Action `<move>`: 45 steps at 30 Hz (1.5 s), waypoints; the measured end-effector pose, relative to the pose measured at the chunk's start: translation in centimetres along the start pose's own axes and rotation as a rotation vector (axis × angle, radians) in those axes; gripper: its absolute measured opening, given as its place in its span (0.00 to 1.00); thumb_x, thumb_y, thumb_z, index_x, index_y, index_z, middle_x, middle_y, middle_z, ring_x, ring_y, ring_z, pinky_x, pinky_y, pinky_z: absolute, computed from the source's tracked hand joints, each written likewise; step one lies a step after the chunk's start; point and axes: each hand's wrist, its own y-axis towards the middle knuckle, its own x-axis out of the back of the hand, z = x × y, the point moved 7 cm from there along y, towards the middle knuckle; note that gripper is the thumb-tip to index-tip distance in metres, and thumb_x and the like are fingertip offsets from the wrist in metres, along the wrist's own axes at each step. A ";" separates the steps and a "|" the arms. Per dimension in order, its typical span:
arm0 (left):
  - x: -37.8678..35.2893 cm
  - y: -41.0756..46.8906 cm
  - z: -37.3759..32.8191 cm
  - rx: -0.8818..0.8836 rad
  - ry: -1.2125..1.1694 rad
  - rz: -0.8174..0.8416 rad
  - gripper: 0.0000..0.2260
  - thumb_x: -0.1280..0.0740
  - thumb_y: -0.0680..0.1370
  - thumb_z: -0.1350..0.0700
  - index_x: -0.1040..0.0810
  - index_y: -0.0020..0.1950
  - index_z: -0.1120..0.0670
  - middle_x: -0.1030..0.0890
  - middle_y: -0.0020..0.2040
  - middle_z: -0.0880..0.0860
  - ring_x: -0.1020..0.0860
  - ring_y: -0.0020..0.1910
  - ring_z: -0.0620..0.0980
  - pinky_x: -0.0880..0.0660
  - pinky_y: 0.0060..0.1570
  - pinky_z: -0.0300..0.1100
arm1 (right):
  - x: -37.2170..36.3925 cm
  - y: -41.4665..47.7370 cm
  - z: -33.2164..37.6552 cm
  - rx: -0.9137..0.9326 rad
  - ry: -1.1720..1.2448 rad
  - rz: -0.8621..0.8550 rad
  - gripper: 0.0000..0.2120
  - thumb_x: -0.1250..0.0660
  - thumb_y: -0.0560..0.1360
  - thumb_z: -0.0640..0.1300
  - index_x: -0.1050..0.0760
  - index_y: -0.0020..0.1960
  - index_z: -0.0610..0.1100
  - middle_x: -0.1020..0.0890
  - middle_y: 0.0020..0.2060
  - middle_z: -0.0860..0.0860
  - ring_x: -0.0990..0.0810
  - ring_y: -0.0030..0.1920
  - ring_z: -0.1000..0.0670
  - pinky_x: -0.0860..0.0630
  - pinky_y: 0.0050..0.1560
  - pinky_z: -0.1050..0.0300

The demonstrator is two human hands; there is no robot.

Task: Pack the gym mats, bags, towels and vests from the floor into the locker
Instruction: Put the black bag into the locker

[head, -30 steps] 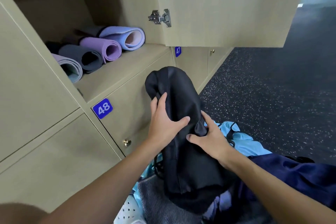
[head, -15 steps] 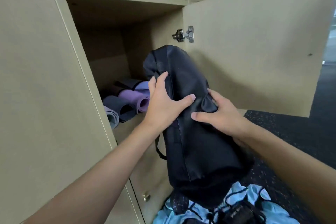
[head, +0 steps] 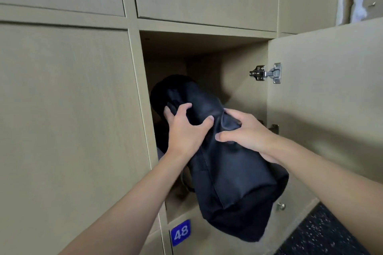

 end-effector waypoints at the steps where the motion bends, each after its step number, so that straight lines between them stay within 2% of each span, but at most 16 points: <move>1: 0.2 0.7 0.2 0.002 0.017 -0.027 0.28 0.27 0.75 0.47 0.30 0.73 0.48 0.52 0.80 0.53 0.38 0.76 0.52 0.41 0.62 0.31 | -0.4 1.4 0.1 0.004 0.009 0.005 0.29 0.24 0.69 0.34 0.24 0.62 0.60 0.15 0.51 0.57 0.17 0.44 0.61 0.24 0.41 0.69; 4: 0.3 2.5 1.8 0.043 0.100 -0.081 0.26 0.30 0.78 0.47 0.31 0.75 0.47 0.59 0.82 0.51 0.43 0.79 0.53 0.43 0.66 0.33 | -2.7 5.7 -0.6 -0.015 -0.019 0.048 0.39 0.20 0.60 0.45 0.27 0.70 0.55 0.17 0.58 0.54 0.18 0.56 0.53 0.22 0.59 0.56; 6: -0.3 3.0 4.5 0.127 0.191 -0.061 0.24 0.33 0.79 0.46 0.30 0.75 0.45 0.60 0.82 0.50 0.44 0.79 0.57 0.43 0.75 0.44 | -5.0 7.9 -2.3 -0.059 -0.043 0.132 0.45 0.20 0.56 0.51 0.29 0.72 0.53 0.19 0.62 0.53 0.20 0.61 0.50 0.24 0.65 0.50; 8: -1.1 2.3 7.3 0.233 0.305 0.009 0.21 0.38 0.81 0.45 0.32 0.75 0.42 0.58 0.82 0.49 0.46 0.79 0.63 0.45 0.77 0.54 | -7.1 9.2 -4.2 -0.096 -0.090 0.210 0.40 0.20 0.66 0.49 0.33 0.74 0.52 0.24 0.65 0.53 0.24 0.62 0.52 0.28 0.64 0.57; 12: -2.3 0.7 10.1 0.317 0.355 0.048 0.22 0.44 0.83 0.44 0.40 0.78 0.36 0.57 0.82 0.44 0.58 0.80 0.63 0.52 0.76 0.58 | -7.8 10.2 -5.9 -0.094 -0.193 0.316 0.32 0.29 0.76 0.51 0.38 0.77 0.53 0.28 0.68 0.54 0.28 0.66 0.52 0.32 0.63 0.61; 16: -2.9 0.7 10.3 0.305 0.399 0.050 0.23 0.42 0.82 0.42 0.42 0.77 0.33 0.58 0.82 0.44 0.59 0.80 0.63 0.50 0.76 0.59 | -4.5 8.7 -7.3 -0.054 -0.228 0.314 0.30 0.29 0.74 0.59 0.33 0.73 0.59 0.26 0.64 0.63 0.29 0.64 0.60 0.34 0.65 0.62; 20: -3.2 0.6 10.7 0.314 0.423 0.055 0.24 0.40 0.81 0.40 0.41 0.77 0.32 0.57 0.82 0.44 0.59 0.80 0.62 0.49 0.75 0.60 | -1.5 5.0 -11.1 -0.066 -0.126 0.207 0.41 0.30 0.62 0.73 0.36 0.72 0.66 0.29 0.67 0.66 0.30 0.67 0.64 0.33 0.70 0.59; 23: -3.4 0.4 10.9 0.312 0.437 0.055 0.25 0.39 0.80 0.39 0.41 0.77 0.32 0.55 0.82 0.44 0.59 0.80 0.62 0.49 0.76 0.57 | -1.1 1.7 -13.3 -0.084 0.121 0.136 0.46 0.29 0.61 0.67 0.41 0.75 0.61 0.28 0.65 0.67 0.28 0.58 0.73 0.30 0.59 0.66; 25: -3.5 0.2 11.0 0.314 0.438 0.052 0.25 0.39 0.81 0.39 0.40 0.77 0.33 0.54 0.82 0.44 0.59 0.80 0.63 0.50 0.76 0.55 | -1.2 0.3 -14.3 -0.071 0.220 0.114 0.46 0.27 0.62 0.61 0.44 0.76 0.61 0.25 0.59 0.71 0.26 0.56 0.73 0.28 0.55 0.69; 27: -3.6 0.2 11.0 0.323 0.437 0.053 0.25 0.39 0.81 0.39 0.40 0.77 0.34 0.53 0.82 0.45 0.58 0.80 0.63 0.50 0.76 0.55 | -1.9 -0.5 -14.5 -0.036 0.226 0.123 0.48 0.21 0.64 0.58 0.46 0.75 0.62 0.27 0.60 0.73 0.28 0.61 0.72 0.27 0.58 0.69; 30: -3.7 0.1 10.9 0.312 0.441 0.034 0.24 0.38 0.81 0.41 0.38 0.77 0.35 0.51 0.82 0.45 0.56 0.80 0.62 0.48 0.76 0.55 | -2.9 -0.8 -14.4 0.011 0.168 0.090 0.53 0.19 0.58 0.61 0.44 0.75 0.64 0.35 0.72 0.64 0.34 0.71 0.64 0.31 0.70 0.57; 35: -3.8 1.2 8.7 0.139 0.370 -0.048 0.21 0.35 0.80 0.46 0.28 0.74 0.42 0.42 0.81 0.45 0.46 0.78 0.58 0.47 0.75 0.47 | -3.8 -0.1 -12.4 0.074 0.202 -0.096 0.39 0.19 0.66 0.48 0.34 0.69 0.64 0.32 0.68 0.59 0.31 0.66 0.65 0.29 0.64 0.64; 37: -3.4 2.4 7.5 0.109 0.287 -0.066 0.18 0.34 0.80 0.47 0.24 0.70 0.43 0.40 0.80 0.47 0.42 0.78 0.55 0.45 0.75 0.45 | -4.0 1.2 -10.8 0.115 0.219 -0.150 0.37 0.19 0.65 0.47 0.32 0.68 0.62 0.30 0.66 0.57 0.29 0.66 0.61 0.29 0.67 0.58; 40: -2.2 3.8 7.1 0.162 0.177 -0.067 0.16 0.35 0.76 0.43 0.19 0.63 0.42 0.31 0.76 0.47 0.36 0.75 0.53 0.40 0.75 0.49 | -4.3 4.1 -8.5 0.155 0.208 -0.198 0.35 0.19 0.65 0.49 0.31 0.67 0.61 0.30 0.65 0.55 0.29 0.62 0.62 0.32 0.64 0.62; 42: -1.6 3.8 7.7 0.206 0.170 -0.052 0.24 0.39 0.70 0.36 0.20 0.63 0.39 0.27 0.73 0.45 0.33 0.74 0.52 0.37 0.74 0.53 | -4.9 5.7 -7.9 0.145 0.174 -0.207 0.36 0.19 0.65 0.51 0.32 0.68 0.60 0.31 0.64 0.54 0.30 0.60 0.61 0.35 0.60 0.65; 45: -1.4 1.4 8.9 0.226 0.286 -0.013 0.29 0.43 0.73 0.32 0.31 0.73 0.36 0.35 0.78 0.44 0.42 0.79 0.50 0.45 0.77 0.58 | -5.4 6.4 -8.3 0.138 0.143 -0.236 0.37 0.19 0.65 0.52 0.32 0.69 0.57 0.31 0.64 0.54 0.32 0.59 0.60 0.37 0.60 0.68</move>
